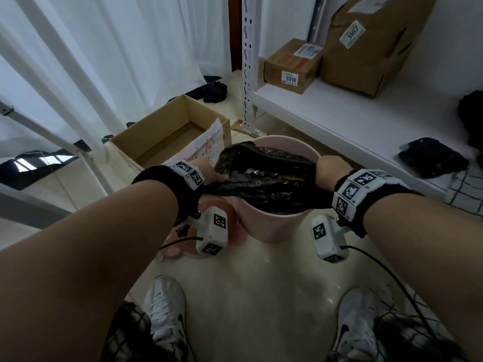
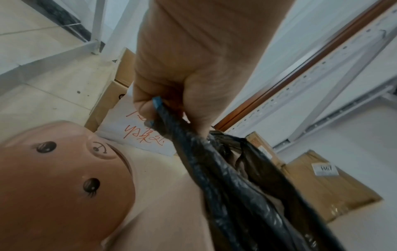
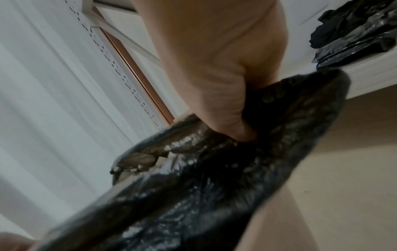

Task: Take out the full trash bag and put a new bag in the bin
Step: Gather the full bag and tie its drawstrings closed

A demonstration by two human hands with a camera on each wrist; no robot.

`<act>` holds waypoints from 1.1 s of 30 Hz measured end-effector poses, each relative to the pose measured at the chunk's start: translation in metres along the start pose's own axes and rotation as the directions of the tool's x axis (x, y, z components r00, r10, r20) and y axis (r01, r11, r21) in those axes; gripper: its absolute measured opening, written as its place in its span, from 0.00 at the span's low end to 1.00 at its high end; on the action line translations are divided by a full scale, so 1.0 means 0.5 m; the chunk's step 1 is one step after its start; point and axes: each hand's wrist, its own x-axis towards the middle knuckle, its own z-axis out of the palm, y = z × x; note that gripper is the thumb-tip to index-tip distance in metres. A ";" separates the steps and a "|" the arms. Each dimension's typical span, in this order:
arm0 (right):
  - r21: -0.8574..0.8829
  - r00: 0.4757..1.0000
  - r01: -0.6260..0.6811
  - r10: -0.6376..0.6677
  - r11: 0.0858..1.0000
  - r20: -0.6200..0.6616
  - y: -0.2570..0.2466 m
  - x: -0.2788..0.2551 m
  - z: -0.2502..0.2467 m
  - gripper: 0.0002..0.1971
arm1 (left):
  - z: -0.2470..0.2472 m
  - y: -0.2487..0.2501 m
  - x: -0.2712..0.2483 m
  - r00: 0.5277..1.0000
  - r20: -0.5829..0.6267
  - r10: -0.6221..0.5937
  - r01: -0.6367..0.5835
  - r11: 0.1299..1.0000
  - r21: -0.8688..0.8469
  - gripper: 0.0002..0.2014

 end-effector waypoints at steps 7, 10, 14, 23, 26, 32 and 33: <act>0.154 0.970 0.158 -0.124 0.975 -0.207 -0.030 -0.009 -0.015 0.36 | -0.006 0.003 -0.015 0.998 -0.062 0.011 -0.012 1.000 -0.009 0.27; 0.146 0.901 0.325 -0.259 0.934 -0.347 -0.064 -0.004 -0.029 0.14 | -0.007 -0.003 -0.013 1.000 -0.028 -0.014 0.014 1.000 0.003 0.24; 0.221 0.875 0.348 -0.231 0.911 -0.426 -0.087 -0.016 -0.047 0.05 | -0.033 -0.013 -0.017 0.974 -0.216 0.069 -0.089 0.992 -0.086 0.17; 0.101 0.924 0.197 -0.150 0.975 -0.351 -0.008 -0.061 -0.139 0.12 | -0.125 0.059 -0.089 0.946 -0.202 0.254 -0.195 0.943 0.270 0.21; 0.094 0.938 0.147 -0.108 0.985 -0.330 0.014 -0.088 -0.160 0.13 | -0.131 0.062 -0.114 0.945 -0.196 0.261 -0.212 0.948 0.240 0.19; 0.296 0.943 0.160 -0.057 0.942 -0.328 0.032 -0.132 -0.169 0.11 | -0.140 0.053 -0.162 0.927 -0.264 0.266 -0.259 0.964 0.060 0.08; 0.308 0.943 0.166 -0.059 0.937 -0.329 0.034 -0.133 -0.165 0.11 | -0.140 0.050 -0.162 0.914 -0.294 0.278 -0.284 0.959 0.024 0.09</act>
